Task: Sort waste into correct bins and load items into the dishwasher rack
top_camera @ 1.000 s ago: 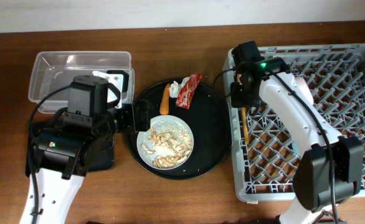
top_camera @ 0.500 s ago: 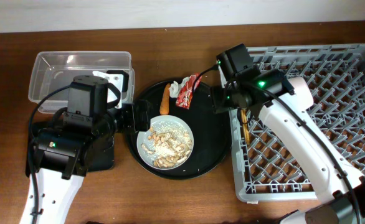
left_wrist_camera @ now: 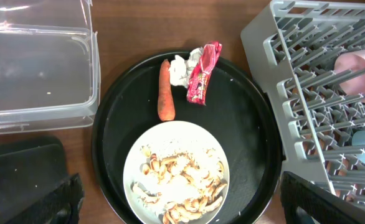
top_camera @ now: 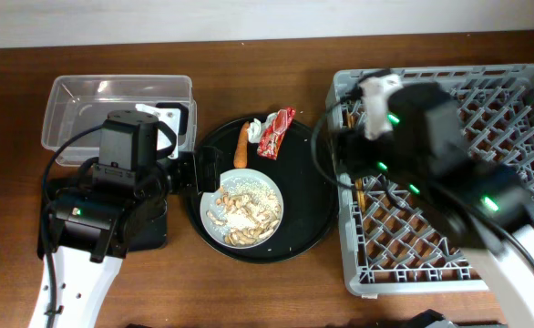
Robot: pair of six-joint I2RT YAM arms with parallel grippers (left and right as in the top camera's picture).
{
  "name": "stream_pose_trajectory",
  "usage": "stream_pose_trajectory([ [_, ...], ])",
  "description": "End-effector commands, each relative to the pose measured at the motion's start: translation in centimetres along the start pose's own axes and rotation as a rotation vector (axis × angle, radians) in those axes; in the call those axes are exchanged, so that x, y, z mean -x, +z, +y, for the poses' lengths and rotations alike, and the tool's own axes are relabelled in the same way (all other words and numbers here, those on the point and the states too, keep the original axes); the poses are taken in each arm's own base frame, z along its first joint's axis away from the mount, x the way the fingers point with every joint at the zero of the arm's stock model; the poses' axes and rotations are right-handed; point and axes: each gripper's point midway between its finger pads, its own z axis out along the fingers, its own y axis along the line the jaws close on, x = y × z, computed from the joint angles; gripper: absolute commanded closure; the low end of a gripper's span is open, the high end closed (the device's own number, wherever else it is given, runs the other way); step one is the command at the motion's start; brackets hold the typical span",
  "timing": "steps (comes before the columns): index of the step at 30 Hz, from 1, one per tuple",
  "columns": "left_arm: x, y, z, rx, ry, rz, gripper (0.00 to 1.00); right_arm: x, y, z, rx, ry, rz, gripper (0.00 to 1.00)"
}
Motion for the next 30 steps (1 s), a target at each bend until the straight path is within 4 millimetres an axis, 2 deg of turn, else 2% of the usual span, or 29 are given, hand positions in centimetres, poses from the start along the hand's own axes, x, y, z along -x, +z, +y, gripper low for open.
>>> stream_pose_trajectory([
  [1, 0.4, -0.4, -0.2, 0.001, -0.008, -0.015, 0.01, 0.5, -4.1, 1.3, 0.082, -0.014, -0.081, 0.02],
  [4, 0.4, -0.4, -0.2, 0.001, -0.008, -0.015, 0.01, 0.7, -5.8, 1.7, 0.111, -0.016, -0.121, 0.02],
  [6, 0.4, -0.4, -0.2, 0.001, -0.008, -0.015, 0.01, -0.4, -6.5, 1.5, 0.105, -0.019, -0.092, 0.02],
  [10, 0.4, -0.4, -0.2, 0.001, -0.008, -0.015, 0.01, -2.8, -8.0, -0.7, -0.004, -0.04, -0.046, 0.02],
  [15, 0.4, -0.4, -0.2, 0.001, -0.008, -0.015, 0.01, -5.3, -11.4, -2.6, -0.093, -0.039, -0.052, 0.02],
  [19, 0.4, -0.4, -0.2, 0.001, -0.008, -0.015, 0.01, -5.5, -12.9, -4.8, -0.187, -0.001, -0.159, 0.02],
  [21, 0.4, -0.4, -0.2, 0.001, -0.008, -0.015, 0.01, -5.9, -12.6, -6.3, -0.248, 0.04, -0.219, 0.02],
  [23, 0.4, -0.4, -0.2, 0.001, -0.008, -0.015, 0.01, -7.0, -11.5, -7.8, -0.301, 0.076, -0.263, 0.02],
  [24, 0.4, -0.4, -0.2, 0.001, -0.008, -0.015, 0.01, -7.9, -10.7, -8.5, -0.324, 0.092, -0.281, 0.02],
  [25, 0.4, -0.4, -0.2, 0.001, -0.008, -0.015, 0.01, -9.5, -9.1, -9.4, -0.349, 0.11, -0.303, 0.02],
  [27, 0.4, -0.4, -0.2, 0.001, -0.008, -0.015, 0.01, -11.0, -7.5, -10.0, -0.358, 0.12, -0.332, 0.02],
  [30, 0.4, -0.4, -0.2, 0.001, -0.008, -0.015, 0.01, -13.4, -4.2, -10.1, -0.313, 0.121, -0.407, 0.02],
])
